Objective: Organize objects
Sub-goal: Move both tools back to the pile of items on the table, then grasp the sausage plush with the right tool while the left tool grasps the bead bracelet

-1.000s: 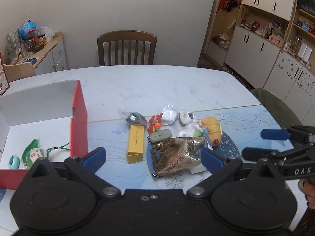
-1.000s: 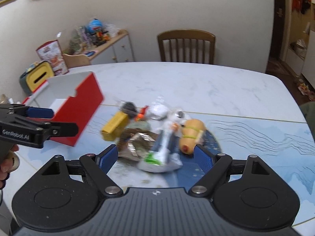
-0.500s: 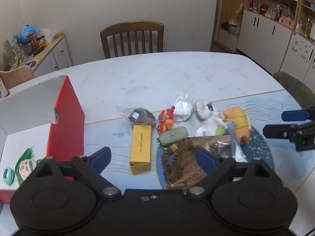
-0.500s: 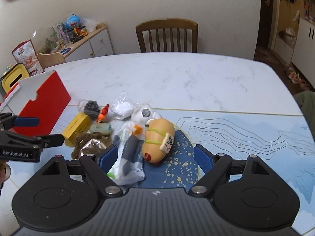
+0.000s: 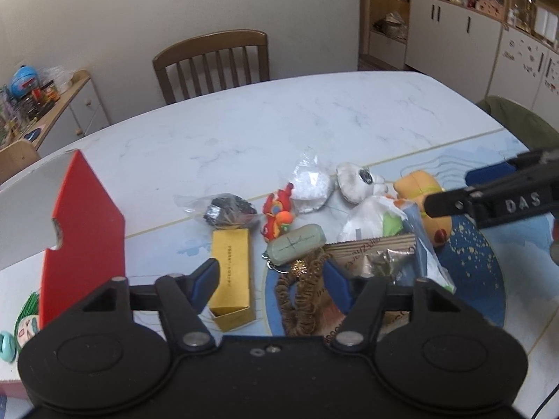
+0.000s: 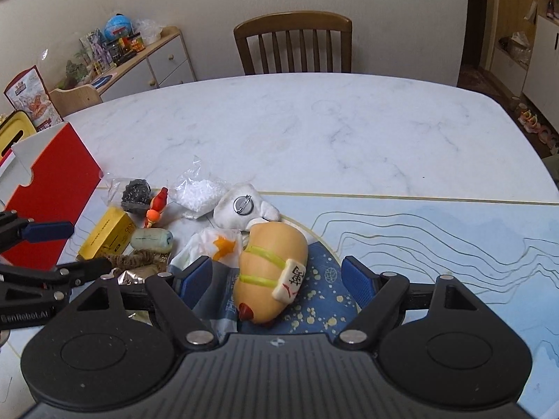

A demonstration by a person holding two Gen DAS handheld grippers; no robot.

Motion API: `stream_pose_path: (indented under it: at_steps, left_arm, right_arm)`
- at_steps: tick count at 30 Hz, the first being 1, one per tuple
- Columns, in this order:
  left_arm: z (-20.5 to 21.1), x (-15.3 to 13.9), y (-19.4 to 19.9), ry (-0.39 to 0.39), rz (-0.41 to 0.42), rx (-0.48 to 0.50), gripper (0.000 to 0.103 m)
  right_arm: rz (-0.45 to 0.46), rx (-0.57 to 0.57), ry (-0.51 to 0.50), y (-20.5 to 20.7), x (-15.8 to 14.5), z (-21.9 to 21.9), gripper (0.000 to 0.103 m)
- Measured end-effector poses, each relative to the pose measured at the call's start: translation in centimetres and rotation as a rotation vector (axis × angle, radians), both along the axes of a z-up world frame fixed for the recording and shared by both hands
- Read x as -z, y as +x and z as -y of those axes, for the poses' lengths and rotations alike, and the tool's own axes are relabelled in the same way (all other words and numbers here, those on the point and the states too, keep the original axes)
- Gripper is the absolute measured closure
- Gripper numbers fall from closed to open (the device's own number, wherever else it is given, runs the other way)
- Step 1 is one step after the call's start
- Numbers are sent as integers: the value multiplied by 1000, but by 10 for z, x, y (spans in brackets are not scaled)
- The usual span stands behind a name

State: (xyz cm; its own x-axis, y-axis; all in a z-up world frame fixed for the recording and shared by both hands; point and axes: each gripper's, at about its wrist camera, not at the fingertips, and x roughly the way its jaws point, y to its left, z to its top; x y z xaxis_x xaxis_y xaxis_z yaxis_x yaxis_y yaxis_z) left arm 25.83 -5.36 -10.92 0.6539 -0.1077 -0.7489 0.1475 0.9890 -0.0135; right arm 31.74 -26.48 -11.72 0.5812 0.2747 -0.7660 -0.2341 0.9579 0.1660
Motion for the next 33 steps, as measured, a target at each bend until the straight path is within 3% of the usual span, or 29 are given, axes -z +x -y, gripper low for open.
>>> stream_pose_path:
  at_steps: [8, 15, 18, 25, 33]
  left_arm:
    - [9, 10, 5, 8, -28, 50, 61]
    - [11, 14, 8, -8, -46, 75, 87]
    - [10, 13, 9, -22, -47, 79, 92]
    - [5, 6, 8, -62, -47, 66, 95]
    - [-8, -17, 0, -134, -40, 29, 95]
  right_arm:
    - [-48, 8, 16, 14, 16, -3, 36]
    - [-80, 15, 43, 17, 23, -2, 52]
    - [-81, 22, 49, 17, 23, -2, 56]
    - [-61, 30, 52, 11, 15, -1, 58]
    - [-27, 18, 47, -8, -13, 3, 58]
